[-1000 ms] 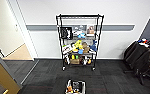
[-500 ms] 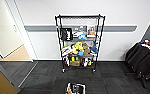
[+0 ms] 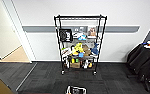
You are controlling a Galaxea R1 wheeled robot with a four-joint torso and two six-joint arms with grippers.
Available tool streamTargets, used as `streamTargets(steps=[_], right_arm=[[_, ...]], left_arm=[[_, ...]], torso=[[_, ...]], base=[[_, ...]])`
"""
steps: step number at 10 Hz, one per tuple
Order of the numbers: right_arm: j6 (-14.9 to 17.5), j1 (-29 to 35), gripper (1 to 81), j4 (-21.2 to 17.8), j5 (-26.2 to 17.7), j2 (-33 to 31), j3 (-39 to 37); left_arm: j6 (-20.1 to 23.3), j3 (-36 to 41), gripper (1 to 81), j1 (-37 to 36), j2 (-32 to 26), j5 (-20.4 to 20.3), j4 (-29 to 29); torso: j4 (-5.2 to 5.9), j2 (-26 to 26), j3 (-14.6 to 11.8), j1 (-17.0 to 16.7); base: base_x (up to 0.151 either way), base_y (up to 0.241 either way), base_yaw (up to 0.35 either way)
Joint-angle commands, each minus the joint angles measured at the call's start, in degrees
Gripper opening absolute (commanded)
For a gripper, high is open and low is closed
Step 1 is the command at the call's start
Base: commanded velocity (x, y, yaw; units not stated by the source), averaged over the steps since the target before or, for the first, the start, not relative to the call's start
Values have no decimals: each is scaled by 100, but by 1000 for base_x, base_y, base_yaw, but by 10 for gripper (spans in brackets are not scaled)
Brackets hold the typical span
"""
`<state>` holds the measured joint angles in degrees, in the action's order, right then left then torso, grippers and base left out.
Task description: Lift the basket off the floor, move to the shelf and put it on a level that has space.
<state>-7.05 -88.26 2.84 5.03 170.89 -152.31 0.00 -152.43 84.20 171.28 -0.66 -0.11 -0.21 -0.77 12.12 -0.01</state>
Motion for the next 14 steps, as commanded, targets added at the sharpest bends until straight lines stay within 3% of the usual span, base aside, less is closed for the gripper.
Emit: streamTargets(steps=[1, 14], right_arm=[[1, 110, 811, 15, -336, -8, 9], [1, 119, 811, 41, -336, -17, 9]], left_arm=[[26, 11, 811, -136, -23, 382, -24], [26, 3, 811, -136, -23, 382, -33]], torso=[[0, 0, 0, 1], [0, 0, 0, 1]], base=[[136, 0, 0], [121, 0, 0]])
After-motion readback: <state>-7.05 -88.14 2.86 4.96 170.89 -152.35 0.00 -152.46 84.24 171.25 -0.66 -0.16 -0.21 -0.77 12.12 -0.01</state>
